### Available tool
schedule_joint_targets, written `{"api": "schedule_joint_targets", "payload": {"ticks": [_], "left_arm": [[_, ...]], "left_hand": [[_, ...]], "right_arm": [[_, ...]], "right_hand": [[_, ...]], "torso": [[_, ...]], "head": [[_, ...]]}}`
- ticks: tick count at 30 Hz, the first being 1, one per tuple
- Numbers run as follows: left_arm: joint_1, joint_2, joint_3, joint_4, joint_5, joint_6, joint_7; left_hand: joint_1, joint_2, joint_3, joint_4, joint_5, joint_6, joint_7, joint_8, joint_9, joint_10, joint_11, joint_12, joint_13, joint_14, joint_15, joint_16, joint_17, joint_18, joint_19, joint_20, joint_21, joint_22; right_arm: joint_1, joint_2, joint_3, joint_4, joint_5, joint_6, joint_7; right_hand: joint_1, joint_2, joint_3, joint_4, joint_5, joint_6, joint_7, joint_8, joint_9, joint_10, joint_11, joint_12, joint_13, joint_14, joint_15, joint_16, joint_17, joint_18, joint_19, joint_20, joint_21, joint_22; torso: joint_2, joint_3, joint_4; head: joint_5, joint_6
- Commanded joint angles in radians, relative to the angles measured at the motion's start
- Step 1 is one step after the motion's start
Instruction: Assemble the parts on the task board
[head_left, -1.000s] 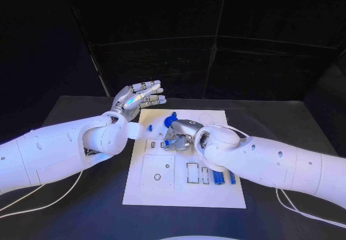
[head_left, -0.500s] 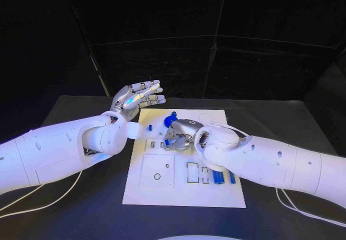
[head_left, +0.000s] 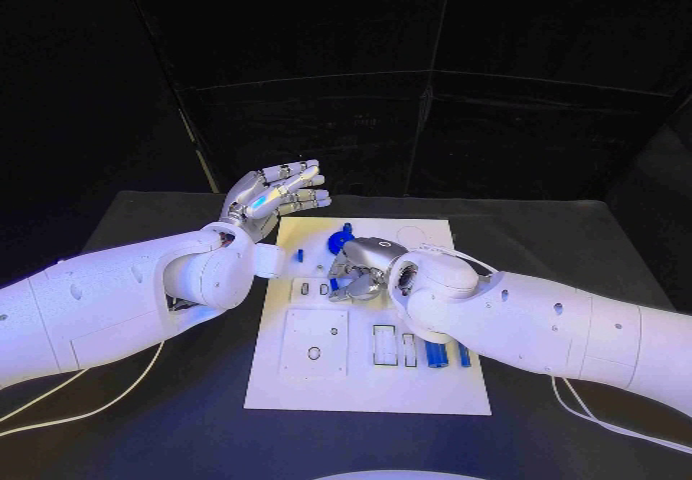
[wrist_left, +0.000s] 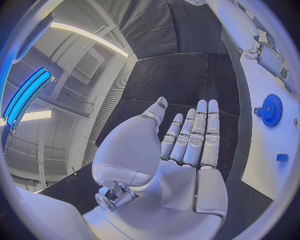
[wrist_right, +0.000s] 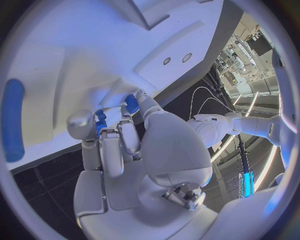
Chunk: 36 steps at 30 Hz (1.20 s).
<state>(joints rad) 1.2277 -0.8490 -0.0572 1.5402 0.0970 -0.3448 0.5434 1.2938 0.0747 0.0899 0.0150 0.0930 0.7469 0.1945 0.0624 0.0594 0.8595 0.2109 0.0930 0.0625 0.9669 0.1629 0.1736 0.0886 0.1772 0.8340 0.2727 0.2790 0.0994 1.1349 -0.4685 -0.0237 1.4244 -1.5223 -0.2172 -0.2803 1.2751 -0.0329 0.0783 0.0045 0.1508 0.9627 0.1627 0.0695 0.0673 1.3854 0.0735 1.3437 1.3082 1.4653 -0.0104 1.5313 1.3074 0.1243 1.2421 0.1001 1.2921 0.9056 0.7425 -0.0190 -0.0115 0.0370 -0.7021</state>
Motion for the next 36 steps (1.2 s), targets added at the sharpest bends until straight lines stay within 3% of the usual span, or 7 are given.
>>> {"api": "schedule_joint_targets", "payload": {"ticks": [1,13,16,20,30,33,36], "left_arm": [[0.002,0.001,0.001,0.0,-0.007,0.013,0.003],[0.002,0.0,0.001,0.001,-0.007,0.014,0.003],[0.002,0.0,0.001,0.0,-0.007,0.016,0.003],[0.002,-0.002,0.001,-0.005,-0.013,0.033,0.001],[0.001,-0.004,0.001,-0.031,-0.104,0.079,-0.038],[0.001,-0.002,0.001,-0.048,-0.147,0.088,-0.068],[0.002,-0.006,0.001,-0.058,-0.215,0.103,-0.116]], "left_hand": [[0.004,0.0,0.0,-0.007,0.0,-0.002,0.058,-0.001,0.0,0.007,0.001,-0.004,0.0,0.006,0.003,-0.006,-0.001,0.005,0.005,-0.001,-0.005,-0.001],[0.004,0.0,0.0,-0.007,0.0,-0.002,0.058,-0.001,0.0,0.007,0.001,-0.004,0.0,0.006,0.003,-0.006,-0.001,0.005,0.005,-0.001,-0.005,-0.001],[0.004,0.0,0.0,-0.007,0.0,-0.002,0.058,-0.001,0.0,0.007,0.001,-0.004,0.0,0.006,0.003,-0.006,-0.001,0.005,0.005,-0.001,-0.005,-0.001],[-0.001,0.005,0.014,-0.015,0.001,0.119,0.033,0.023,0.011,0.034,-0.013,0.005,0.002,0.017,-0.004,-0.008,-0.002,0.007,0.012,-0.004,-0.006,-0.005],[-0.036,0.0,0.035,-0.011,0.0,0.215,0.007,0.026,0.007,0.146,-0.052,0.022,0.002,0.173,-0.053,0.033,0.038,0.008,0.123,-0.05,0.045,0.009],[-0.048,-0.009,0.036,-0.005,-0.001,0.232,0.0,0.02,0.007,0.201,-0.072,0.034,0.008,0.271,-0.084,0.079,0.078,0.006,0.188,-0.078,0.085,0.025],[-0.073,-0.026,0.022,0.009,-0.002,0.272,-0.013,0.032,0.012,0.283,-0.097,0.063,0.023,0.408,-0.121,0.171,0.14,0.006,0.281,-0.115,0.15,0.055]], "right_arm": [[-0.002,0.0,-0.003,-0.003,-0.001,-0.01,-0.014],[-0.003,-0.002,-0.003,0.005,0.004,-0.066,0.008],[-0.005,-0.015,-0.003,0.02,0.005,-0.095,0.061],[-0.007,-0.046,-0.002,0.054,-0.004,-0.129,0.165],[-0.005,-0.154,0.002,0.169,0.038,-0.166,0.323],[0.002,-0.204,0.01,0.208,0.1,-0.137,0.359],[0.008,-0.264,0.025,0.247,0.165,-0.1,0.389]], "right_hand": [[-0.009,-0.008,-0.014,0.01,-0.001,-0.02,0.001,-0.004,-0.001,-0.013,0.003,-0.011,-0.008,0.084,0.011,0.001,0.166,-0.001,-0.005,0.006,-0.006,-0.005],[-0.007,-0.023,-0.054,0.04,-0.003,-0.076,0.014,-0.002,-0.001,-0.033,0.015,-0.026,-0.029,0.083,0.021,-0.001,0.161,0.001,-0.011,0.015,-0.012,-0.018],[0.001,-0.026,-0.059,0.043,0.002,-0.085,0.016,0.0,0.0,-0.034,0.017,-0.025,-0.03,0.083,0.023,-0.001,0.162,0.001,-0.011,0.017,-0.012,-0.018],[0.022,-0.029,-0.065,0.041,0.001,-0.102,0.02,0.002,-0.001,-0.025,0.021,-0.012,-0.017,0.084,0.026,0.002,0.169,0.0,-0.011,0.02,-0.012,-0.017],[0.04,-0.039,-0.08,0.056,0.0,-0.133,0.029,0.004,0.0,-0.019,0.029,0.003,-0.005,0.088,0.033,0.009,0.187,-0.001,-0.008,0.027,-0.007,-0.009],[0.055,-0.029,-0.079,0.057,0.007,-0.118,0.025,0.018,0.004,-0.02,0.027,0.004,-0.006,0.085,0.033,0.003,0.172,0.002,-0.016,0.028,-0.013,-0.022],[0.066,-0.018,-0.079,0.056,0.015,-0.099,0.02,0.034,0.007,-0.03,0.022,-0.005,-0.018,0.075,0.029,-0.014,0.133,0.009,-0.039,0.026,-0.032,-0.061]], "torso": [[0.0,-0.0006,0.0002],[0.0,-0.0004,0.0004],[0.0,0.0003,0.0002],[-0.001,0.0013,-0.0007],[-0.002,0.0009,-0.0015],[-0.005,0.0004,0.0008],[-0.005,0.0004,0.0044]], "head": [[0.0,0.0],[0.0,-0.002],[0.0,-0.002],[0.0,-0.001],[0.004,0.007],[0.0,0.001],[0.001,0.006]]}}
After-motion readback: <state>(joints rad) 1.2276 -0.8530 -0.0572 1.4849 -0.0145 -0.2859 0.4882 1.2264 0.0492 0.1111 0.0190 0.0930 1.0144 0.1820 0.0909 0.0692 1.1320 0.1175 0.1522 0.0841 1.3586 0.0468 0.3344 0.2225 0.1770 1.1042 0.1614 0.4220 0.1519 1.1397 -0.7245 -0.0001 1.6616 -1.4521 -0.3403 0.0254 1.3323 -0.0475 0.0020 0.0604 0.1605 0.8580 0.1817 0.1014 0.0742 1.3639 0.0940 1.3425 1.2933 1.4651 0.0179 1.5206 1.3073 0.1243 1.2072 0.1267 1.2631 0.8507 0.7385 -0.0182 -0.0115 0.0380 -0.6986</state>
